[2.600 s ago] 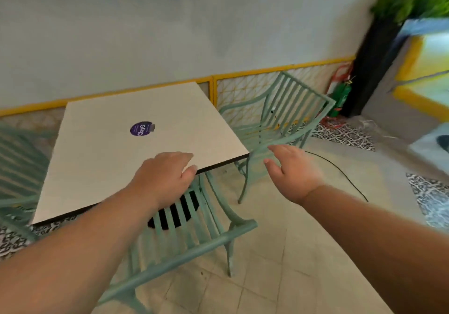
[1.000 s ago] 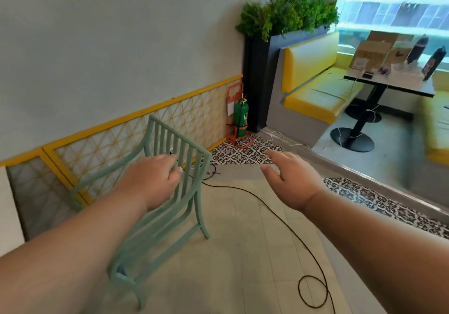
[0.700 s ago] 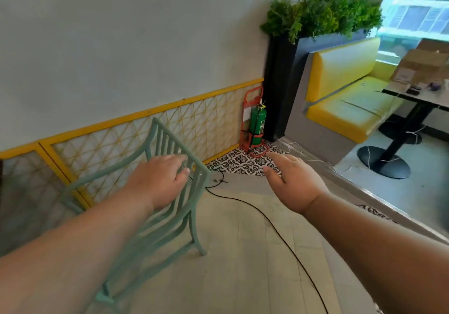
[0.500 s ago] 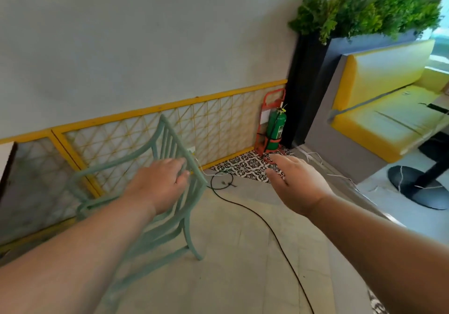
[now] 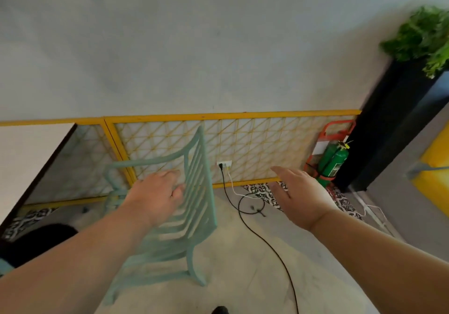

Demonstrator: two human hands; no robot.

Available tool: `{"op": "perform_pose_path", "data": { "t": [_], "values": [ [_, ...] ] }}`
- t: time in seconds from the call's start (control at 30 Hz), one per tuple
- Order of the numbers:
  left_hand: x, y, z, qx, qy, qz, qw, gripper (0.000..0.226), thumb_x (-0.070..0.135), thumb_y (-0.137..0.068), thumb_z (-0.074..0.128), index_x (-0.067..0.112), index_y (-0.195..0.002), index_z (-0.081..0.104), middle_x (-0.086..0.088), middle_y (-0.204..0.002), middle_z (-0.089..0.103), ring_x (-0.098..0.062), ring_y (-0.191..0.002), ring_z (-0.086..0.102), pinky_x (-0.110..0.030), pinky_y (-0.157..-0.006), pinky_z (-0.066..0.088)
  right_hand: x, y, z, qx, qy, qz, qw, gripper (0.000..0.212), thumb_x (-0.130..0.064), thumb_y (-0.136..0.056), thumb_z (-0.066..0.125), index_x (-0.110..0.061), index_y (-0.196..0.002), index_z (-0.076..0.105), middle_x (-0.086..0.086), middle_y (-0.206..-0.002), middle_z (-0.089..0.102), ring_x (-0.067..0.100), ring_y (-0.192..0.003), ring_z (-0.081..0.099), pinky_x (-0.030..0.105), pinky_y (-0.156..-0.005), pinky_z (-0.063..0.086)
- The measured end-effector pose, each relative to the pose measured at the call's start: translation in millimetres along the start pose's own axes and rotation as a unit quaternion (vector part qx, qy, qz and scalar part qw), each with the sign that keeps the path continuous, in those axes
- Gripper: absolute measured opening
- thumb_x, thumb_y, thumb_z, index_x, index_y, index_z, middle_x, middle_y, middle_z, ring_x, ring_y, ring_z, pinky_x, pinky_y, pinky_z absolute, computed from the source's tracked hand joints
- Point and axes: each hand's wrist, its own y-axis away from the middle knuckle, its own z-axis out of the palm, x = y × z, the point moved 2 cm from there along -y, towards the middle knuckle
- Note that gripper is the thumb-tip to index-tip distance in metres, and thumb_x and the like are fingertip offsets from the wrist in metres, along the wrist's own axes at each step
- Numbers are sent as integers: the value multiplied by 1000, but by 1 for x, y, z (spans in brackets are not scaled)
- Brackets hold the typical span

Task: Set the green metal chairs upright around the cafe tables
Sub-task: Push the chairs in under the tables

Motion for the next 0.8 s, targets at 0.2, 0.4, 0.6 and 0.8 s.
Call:
{"op": "perform_pose_path", "data": {
  "t": [0.2, 0.4, 0.6, 0.8],
  "values": [
    [11, -91, 25, -9, 19, -30, 999, 57, 48, -106, 29, 25, -158, 34, 1, -161, 41, -26, -146, 38, -49, -116, 36, 35, -93, 9, -25, 22, -27, 999, 56, -50, -105, 39, -26, -156, 39, -2, -151, 52, 20, -141, 43, 40, -113, 38],
    [3, -158, 14, -2, 35, -74, 997, 57, 48, -105, 30, 24, -157, 36, 1, -160, 41, -24, -144, 40, -47, -116, 37, 57, -202, -23, -10, 42, -43, 998, 56, -48, -106, 39, -24, -156, 40, 1, -153, 51, 22, -143, 43, 40, -113, 36],
    [-22, -180, 2, 21, 55, -164, 985, 58, 47, -106, 31, 22, -157, 36, 0, -161, 40, -26, -144, 40, -45, -115, 36, 32, -290, 10, -63, 51, -146, 986, 56, -50, -105, 37, -26, -156, 40, -1, -156, 48, 20, -145, 40, 42, -116, 36],
    [-41, -172, 21, 36, 72, -314, 946, 57, 47, -105, 31, 24, -157, 34, 2, -161, 39, -26, -145, 39, -46, -110, 39, -13, -381, 62, -113, 36, -309, 944, 53, -43, -106, 44, -18, -153, 47, 5, -151, 55, 23, -140, 47, 37, -112, 36]
  ]
}}
